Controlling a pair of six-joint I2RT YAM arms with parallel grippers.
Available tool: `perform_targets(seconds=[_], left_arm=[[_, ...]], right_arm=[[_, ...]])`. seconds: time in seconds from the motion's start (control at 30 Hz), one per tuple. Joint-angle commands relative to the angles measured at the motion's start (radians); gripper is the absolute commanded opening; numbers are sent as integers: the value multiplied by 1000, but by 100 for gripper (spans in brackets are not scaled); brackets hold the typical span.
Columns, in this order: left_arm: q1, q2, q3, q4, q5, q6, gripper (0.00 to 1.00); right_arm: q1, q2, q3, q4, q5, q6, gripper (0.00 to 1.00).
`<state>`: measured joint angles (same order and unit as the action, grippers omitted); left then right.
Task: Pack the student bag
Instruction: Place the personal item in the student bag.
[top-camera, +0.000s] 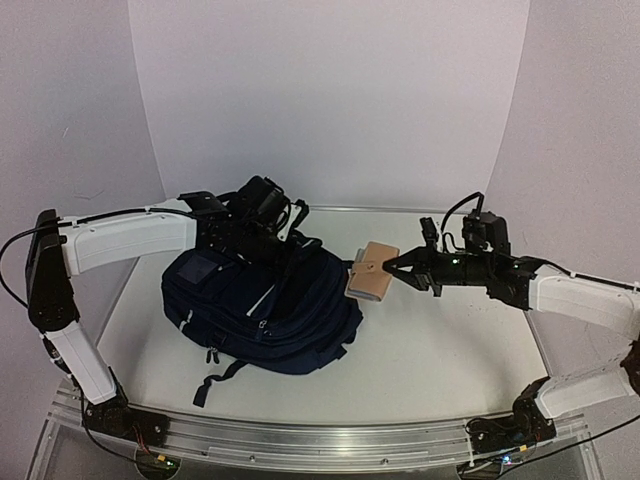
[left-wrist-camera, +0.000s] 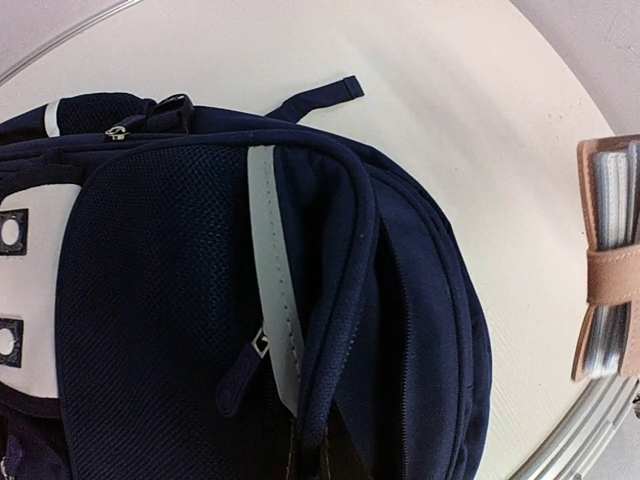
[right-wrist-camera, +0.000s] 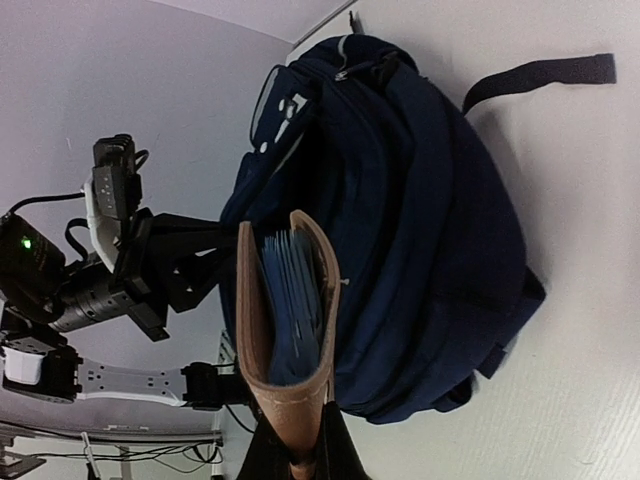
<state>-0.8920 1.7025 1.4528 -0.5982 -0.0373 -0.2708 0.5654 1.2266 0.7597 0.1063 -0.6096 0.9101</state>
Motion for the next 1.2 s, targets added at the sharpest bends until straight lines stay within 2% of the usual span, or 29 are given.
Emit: perform_targets(seconds=[0.0,0.17,0.4,0.5,0.7,0.9,1.07,1.17], left_arm=[[-6,-97,8,132,109,-11,0],[-6,-120,-12,174,141,-22,0],[-6,-142,-26,212,160,-31,0],[-6,-166,-34,222,158,-28,0],[-6,-169,-29,232,243,-16,0],[-6,-118,40,183,281,-24,0],[-6,-100,23,216,261,-63,0],[-4,-81,27,214,253,-93,0]], right_arm=[[84,88,124,150,-32,131,0],[162,212,184,182,21,195,0],[208,363,190,344,66,311,0],[228,422,196,390,115,354,0],[257,521,224,518,269,421,0],[306,679,355,544,359,416,0],[328,810,469,554,384,366,13],[338,790,466,546,438,327,30]])
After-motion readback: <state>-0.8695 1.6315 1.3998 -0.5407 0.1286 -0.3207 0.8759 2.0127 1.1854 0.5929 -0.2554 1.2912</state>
